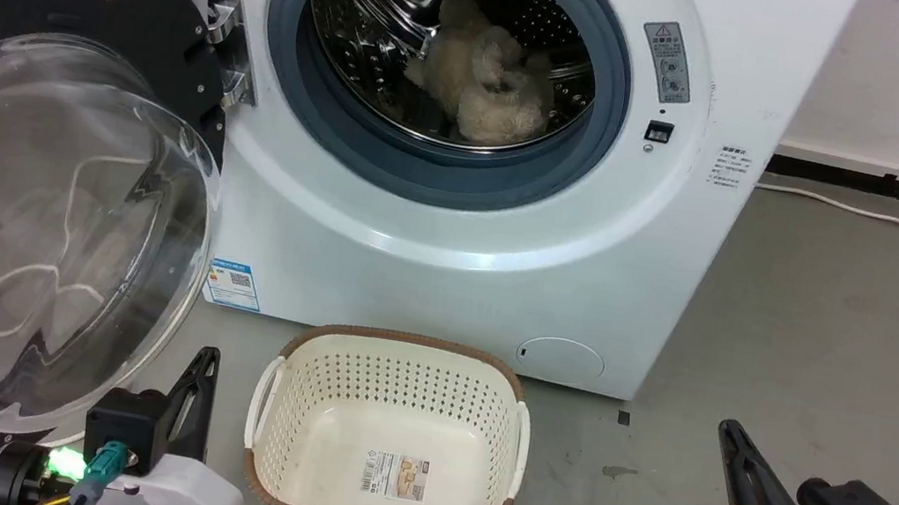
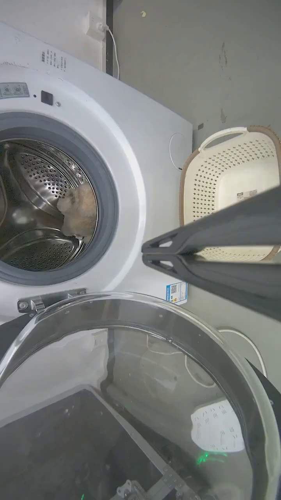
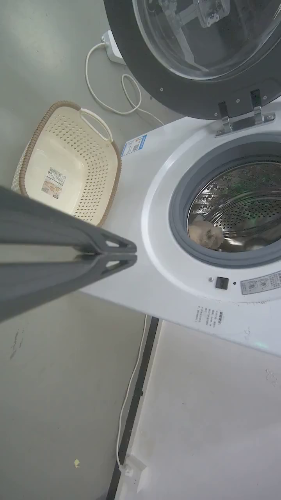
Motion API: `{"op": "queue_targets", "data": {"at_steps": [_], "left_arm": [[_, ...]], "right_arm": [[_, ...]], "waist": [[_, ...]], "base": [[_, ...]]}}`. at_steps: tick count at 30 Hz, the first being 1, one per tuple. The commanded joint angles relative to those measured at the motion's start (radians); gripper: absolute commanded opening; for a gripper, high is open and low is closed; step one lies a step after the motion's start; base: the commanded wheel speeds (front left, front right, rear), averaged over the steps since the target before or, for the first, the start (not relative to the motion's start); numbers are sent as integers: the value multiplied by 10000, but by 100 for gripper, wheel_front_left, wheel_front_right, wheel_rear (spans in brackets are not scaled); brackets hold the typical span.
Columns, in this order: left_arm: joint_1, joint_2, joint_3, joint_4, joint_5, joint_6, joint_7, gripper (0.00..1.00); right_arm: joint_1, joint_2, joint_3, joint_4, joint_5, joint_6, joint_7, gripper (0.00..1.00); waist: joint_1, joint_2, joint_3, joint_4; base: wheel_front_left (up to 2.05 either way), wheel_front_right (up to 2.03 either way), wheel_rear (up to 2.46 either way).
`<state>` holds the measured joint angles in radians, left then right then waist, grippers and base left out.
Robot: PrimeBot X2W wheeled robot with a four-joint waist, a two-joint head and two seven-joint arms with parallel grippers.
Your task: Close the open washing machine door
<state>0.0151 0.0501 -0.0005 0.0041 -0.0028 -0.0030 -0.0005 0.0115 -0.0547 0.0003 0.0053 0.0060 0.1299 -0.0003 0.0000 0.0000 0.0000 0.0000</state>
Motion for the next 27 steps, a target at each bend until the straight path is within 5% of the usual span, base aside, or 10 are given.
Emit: {"op": "queue_targets", "data": {"at_steps": [1, 26, 27], "left_arm": [[-151, 1, 5, -41, 28, 30, 5, 0], [-151, 1, 5, -41, 28, 30, 5, 0], [-151, 1, 5, -41, 28, 30, 5, 100]], "right_arm": [[-115, 45, -3, -53, -60, 8, 3, 0], [-115, 45, -3, -53, -60, 8, 3, 0], [-115, 45, -3, -53, -60, 8, 3, 100]], "waist": [[0, 0, 0, 0], [0, 0, 0, 0], [0, 0, 0, 0]], "base": [[0, 0, 0], [0, 0, 0], [0, 0, 0]]}}
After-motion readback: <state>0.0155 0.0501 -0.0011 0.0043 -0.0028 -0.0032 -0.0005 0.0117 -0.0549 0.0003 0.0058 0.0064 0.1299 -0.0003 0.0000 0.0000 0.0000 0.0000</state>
